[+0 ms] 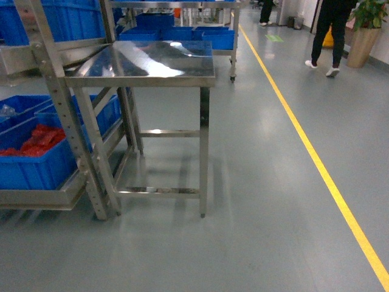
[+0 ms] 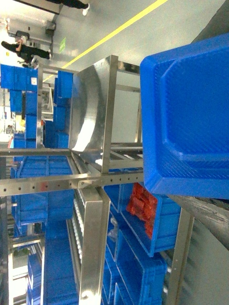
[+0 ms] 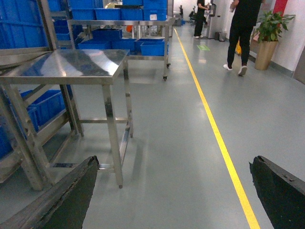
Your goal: Pick blue part to blue bin on bottom shelf
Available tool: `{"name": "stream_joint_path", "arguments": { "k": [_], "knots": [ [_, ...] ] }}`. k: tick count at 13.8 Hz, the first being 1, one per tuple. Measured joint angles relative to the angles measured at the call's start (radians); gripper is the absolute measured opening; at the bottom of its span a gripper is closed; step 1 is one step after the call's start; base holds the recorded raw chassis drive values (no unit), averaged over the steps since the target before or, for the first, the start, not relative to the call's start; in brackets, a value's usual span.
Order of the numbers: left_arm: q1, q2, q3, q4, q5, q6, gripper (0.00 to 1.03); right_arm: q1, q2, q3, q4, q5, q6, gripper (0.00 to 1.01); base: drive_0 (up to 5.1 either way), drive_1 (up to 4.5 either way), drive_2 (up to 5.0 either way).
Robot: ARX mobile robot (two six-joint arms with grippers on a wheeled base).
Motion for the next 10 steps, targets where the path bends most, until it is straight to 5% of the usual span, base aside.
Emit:
{"name": "stream_joint_path", "arguments": {
  "k": [10],
  "knots": [
    [0.000,0.000,0.000,0.003,0.000,0.000,0.44,0.000,0.000,0.000,0.000,0.000,0.000,0.98,-0.1,4.22,-4.4]
  ]
}}
